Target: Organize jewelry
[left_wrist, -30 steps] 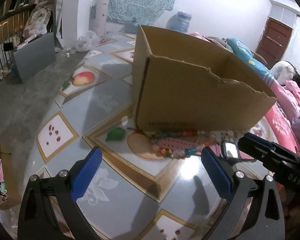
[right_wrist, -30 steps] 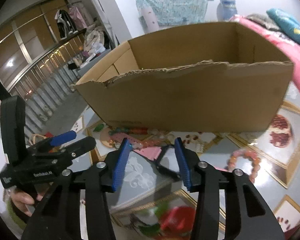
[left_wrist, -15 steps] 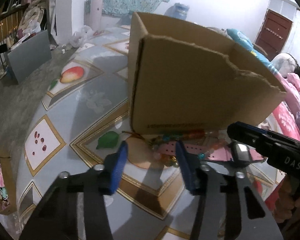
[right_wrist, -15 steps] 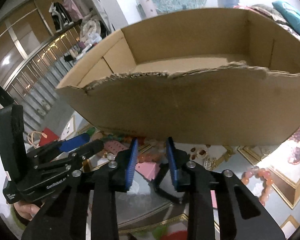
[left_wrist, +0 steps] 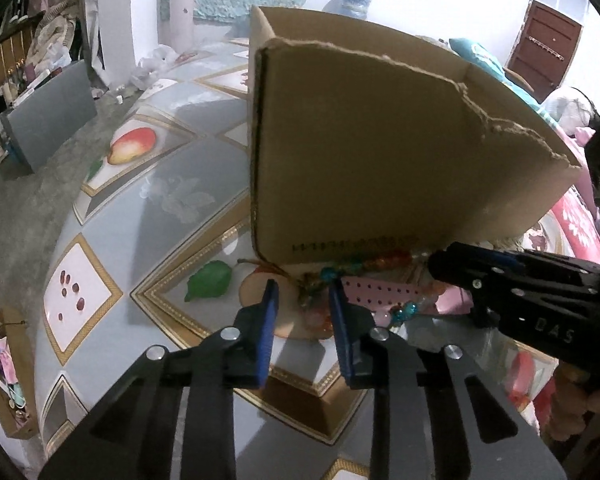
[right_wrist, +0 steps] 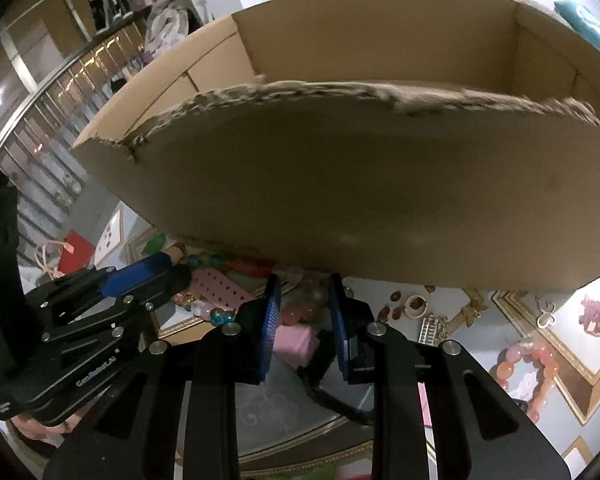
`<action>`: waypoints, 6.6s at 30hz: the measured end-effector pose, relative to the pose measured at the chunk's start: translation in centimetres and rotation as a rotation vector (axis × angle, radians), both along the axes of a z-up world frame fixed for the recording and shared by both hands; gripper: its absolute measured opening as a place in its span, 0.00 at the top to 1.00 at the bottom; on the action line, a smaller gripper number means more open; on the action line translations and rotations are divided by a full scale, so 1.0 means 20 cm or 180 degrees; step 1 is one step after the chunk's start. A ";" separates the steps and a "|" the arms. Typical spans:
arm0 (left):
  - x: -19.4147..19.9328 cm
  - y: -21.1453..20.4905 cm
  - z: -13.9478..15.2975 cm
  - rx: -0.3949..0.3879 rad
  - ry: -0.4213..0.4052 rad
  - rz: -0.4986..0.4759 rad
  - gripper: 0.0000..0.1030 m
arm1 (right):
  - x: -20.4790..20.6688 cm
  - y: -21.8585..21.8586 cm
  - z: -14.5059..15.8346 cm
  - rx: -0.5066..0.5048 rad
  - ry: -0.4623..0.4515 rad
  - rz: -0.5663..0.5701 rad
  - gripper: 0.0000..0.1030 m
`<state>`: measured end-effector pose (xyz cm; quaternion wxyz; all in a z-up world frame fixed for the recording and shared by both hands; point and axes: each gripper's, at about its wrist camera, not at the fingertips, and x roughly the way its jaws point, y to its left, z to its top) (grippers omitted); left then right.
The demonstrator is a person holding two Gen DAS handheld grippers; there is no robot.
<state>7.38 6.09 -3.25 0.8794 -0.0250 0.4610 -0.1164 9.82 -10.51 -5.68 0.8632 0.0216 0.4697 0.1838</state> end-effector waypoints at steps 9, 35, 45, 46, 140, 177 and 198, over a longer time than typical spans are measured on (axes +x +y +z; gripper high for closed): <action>-0.06 0.01 0.01 -0.0022 0.0118 -0.0033 0.76 | -0.01 0.06 0.00 -0.0222 -0.0015 0.0075 0.77; -0.22 -0.01 0.31 -0.0388 -0.0399 -0.0098 0.91 | -0.24 0.05 0.22 -0.0015 -0.0551 0.0335 0.93; -0.10 -0.09 0.76 -0.0509 -0.0834 -0.0432 0.91 | -0.20 -0.01 0.62 0.0280 -0.1146 0.0489 0.93; -0.04 -0.11 0.78 -0.0482 -0.0801 -0.0445 0.91 | -0.10 -0.02 0.65 0.0304 -0.1095 0.0494 0.93; -0.36 -0.41 -0.04 0.0964 -0.0718 -0.1215 0.95 | -0.11 -0.19 0.16 0.0407 0.0051 0.1824 0.52; -0.74 -0.53 -0.26 0.2683 -0.1848 -0.2207 0.95 | -0.17 -0.14 0.19 -0.0052 -0.0077 0.1472 0.66; -0.78 -0.53 -0.31 0.2933 -0.2059 -0.2640 0.96 | -0.04 0.15 0.01 -0.0986 0.0426 0.2444 0.78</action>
